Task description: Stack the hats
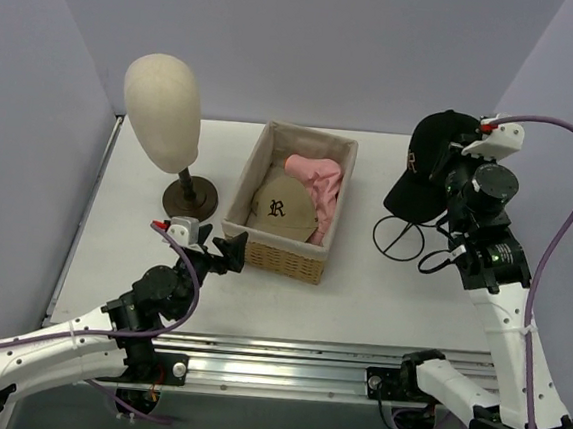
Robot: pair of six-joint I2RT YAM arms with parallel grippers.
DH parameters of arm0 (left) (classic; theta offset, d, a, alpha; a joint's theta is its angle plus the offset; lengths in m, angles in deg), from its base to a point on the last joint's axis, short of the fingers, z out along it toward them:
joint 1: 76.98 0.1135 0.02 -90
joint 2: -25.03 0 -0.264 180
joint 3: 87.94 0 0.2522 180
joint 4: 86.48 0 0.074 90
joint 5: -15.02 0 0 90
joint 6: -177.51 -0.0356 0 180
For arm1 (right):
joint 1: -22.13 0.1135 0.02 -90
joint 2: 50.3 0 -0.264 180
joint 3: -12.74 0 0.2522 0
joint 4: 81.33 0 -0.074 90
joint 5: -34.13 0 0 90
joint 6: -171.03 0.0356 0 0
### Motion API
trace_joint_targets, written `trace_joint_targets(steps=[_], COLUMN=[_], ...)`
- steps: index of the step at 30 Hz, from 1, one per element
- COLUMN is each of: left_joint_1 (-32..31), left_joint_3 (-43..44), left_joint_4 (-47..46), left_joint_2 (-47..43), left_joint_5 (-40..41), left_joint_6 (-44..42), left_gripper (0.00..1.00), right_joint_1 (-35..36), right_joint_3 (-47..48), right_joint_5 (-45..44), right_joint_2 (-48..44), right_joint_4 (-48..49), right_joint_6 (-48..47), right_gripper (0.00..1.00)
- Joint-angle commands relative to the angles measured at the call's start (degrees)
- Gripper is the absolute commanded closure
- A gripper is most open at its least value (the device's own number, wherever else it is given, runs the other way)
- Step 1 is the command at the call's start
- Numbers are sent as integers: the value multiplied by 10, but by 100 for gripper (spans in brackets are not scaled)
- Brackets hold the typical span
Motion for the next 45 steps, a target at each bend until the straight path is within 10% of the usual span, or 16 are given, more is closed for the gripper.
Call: trace_joint_targets(steps=[1,14,45], left_joint_1=[-1,0,-1], left_joint_3=[14,19,21], left_joint_4=[-25,-21,-13], left_joint_2=[14,22,6], left_joint_5=[-15,-11,-9], left_joint_6=[4,0,-2], left_gripper=[4,4,4], right_joint_1=[-61,-294,-350], right_joint_3=[-13,-160,-208], right_joint_5=[77,372,332], right_joint_2=[10,9,-30], right_joint_4=[15,143,48], right_joint_6=[-7,99,148], right_gripper=[100,100,71])
